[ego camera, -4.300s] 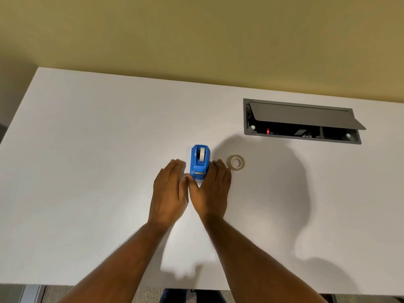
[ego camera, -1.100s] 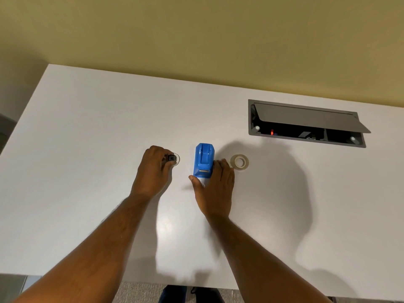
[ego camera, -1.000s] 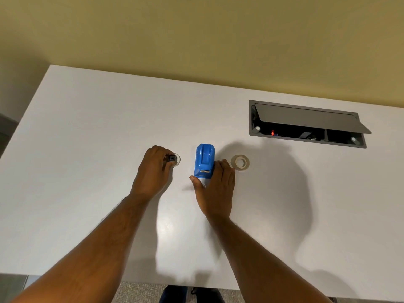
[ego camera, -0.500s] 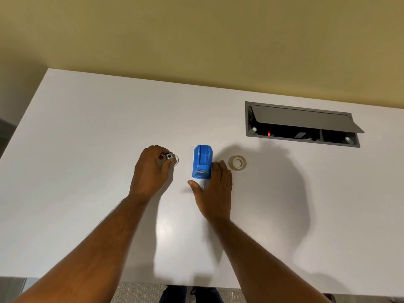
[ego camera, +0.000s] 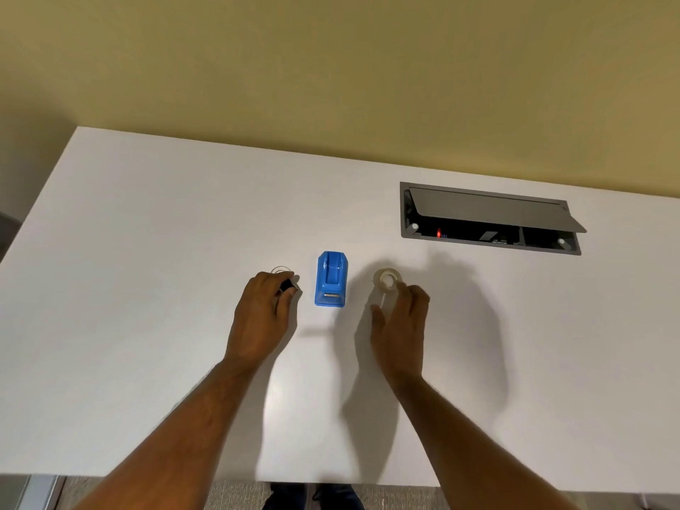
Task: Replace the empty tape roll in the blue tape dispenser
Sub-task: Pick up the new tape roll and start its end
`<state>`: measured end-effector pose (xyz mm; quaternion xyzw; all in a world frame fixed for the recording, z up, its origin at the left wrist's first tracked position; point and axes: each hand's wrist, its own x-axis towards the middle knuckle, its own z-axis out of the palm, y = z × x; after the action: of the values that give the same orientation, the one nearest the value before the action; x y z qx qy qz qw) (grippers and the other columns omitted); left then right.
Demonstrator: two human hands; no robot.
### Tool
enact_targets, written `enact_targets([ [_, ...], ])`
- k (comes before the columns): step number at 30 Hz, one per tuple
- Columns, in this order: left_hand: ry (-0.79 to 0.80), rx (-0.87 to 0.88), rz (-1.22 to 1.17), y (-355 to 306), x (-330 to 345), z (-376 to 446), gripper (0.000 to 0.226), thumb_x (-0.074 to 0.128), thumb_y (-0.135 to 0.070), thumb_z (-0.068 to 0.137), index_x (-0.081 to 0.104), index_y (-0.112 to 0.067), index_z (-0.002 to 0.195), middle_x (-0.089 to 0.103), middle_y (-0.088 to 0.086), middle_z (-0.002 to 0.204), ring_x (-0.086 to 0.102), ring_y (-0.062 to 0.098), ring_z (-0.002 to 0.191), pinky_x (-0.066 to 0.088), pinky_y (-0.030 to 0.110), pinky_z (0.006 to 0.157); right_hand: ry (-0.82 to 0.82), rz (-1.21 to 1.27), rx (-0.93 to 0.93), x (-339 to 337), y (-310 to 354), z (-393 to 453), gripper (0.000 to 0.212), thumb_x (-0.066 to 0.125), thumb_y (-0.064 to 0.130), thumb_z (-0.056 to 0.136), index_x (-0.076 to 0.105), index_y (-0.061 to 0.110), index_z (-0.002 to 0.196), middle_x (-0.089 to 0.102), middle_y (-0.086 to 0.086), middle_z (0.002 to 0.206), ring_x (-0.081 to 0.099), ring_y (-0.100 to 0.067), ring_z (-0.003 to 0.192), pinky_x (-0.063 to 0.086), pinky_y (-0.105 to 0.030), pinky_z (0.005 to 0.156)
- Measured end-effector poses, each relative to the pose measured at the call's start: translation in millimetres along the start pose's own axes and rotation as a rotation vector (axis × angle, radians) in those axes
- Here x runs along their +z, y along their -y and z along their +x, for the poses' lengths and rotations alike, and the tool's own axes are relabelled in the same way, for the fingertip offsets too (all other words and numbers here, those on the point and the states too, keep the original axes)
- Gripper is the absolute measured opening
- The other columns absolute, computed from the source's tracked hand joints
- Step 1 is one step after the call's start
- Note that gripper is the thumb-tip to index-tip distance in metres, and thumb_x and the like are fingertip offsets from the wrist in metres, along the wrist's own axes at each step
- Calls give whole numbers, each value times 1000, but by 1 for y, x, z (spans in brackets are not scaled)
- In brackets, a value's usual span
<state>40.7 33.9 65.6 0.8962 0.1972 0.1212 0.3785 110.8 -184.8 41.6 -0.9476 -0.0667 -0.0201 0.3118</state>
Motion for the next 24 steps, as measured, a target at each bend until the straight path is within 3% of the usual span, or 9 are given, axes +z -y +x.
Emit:
enact_targets([
  [4,0,2,-3,-6,-2,-3,21,59,-17,96,66,-18,116,54,-13,95,51,12,92,34,20,77,43,-38,152,-5,6,36,74,73,25,85,33,8,145,40,-14,140,41,-33,127,43,-42,103],
  [9,0,11,6,-12,-8,-4,21,59,-15,97,66,-18,117,55,-12,96,52,13,93,36,21,78,123,-85,180,-5,7,50,65,70,19,84,42,12,142,45,-11,137,42,-33,121,41,-36,98],
  [13,9,-1,-5,-15,-12,-4,24,59,-16,97,64,-17,120,60,-10,100,55,14,97,39,23,82,142,-68,190,-4,7,48,41,71,20,82,58,11,121,49,-10,127,46,-32,114,41,-31,92],
  [16,6,2,-11,-19,-14,-3,23,59,-15,97,65,-18,118,61,-11,101,57,14,98,41,23,83,170,-49,189,-7,11,44,39,73,19,79,60,12,115,52,-8,121,49,-29,109,40,-30,90],
  [21,-46,-6,-125,-38,-16,-2,23,62,-11,95,66,-17,117,61,-11,104,61,12,99,49,28,86,262,125,201,-21,30,34,40,73,19,76,61,17,114,59,-3,113,58,-21,101,41,-24,82],
  [24,-41,-14,-220,-55,-16,0,22,64,-11,94,68,-17,115,61,-5,106,61,2,97,51,23,88,283,212,126,-35,41,24,42,78,16,72,62,23,111,57,3,107,58,-7,90,38,-11,73],
])
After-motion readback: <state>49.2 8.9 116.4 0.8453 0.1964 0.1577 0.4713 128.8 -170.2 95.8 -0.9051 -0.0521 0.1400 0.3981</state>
